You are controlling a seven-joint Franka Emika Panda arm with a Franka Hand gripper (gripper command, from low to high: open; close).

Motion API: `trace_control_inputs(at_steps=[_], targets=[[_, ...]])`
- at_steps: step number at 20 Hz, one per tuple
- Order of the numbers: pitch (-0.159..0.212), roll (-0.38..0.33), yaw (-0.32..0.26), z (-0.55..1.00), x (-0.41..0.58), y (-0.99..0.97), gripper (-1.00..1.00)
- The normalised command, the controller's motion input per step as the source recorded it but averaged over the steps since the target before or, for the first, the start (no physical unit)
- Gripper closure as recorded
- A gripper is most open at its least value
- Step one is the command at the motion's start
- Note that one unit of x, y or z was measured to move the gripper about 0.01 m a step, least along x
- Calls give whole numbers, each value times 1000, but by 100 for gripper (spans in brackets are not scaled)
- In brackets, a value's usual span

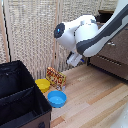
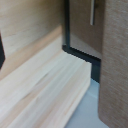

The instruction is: Locate and clasp the grip of the topmost drawer. Steadily and circumspectly yank the drawer open. Discover and seize the nutrition bar using your clamp. Deposit the nutrition bar in the accessible drawer. Unclench the nutrition bar.

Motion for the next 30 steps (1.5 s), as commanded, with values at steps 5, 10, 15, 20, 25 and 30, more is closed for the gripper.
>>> trace_control_inputs(at_steps=[5, 10, 15, 20, 25, 30], targets=[[0, 285, -84, 41, 589, 257, -100], [0, 278, -74, 48, 630, 261, -100], [0, 280, -73, 49, 627, 264, -100], [0, 279, -78, 53, 615, 259, -100], [0, 283, -81, 49, 606, 254, -100], [7, 320, -81, 10, 582, 275, -100]])
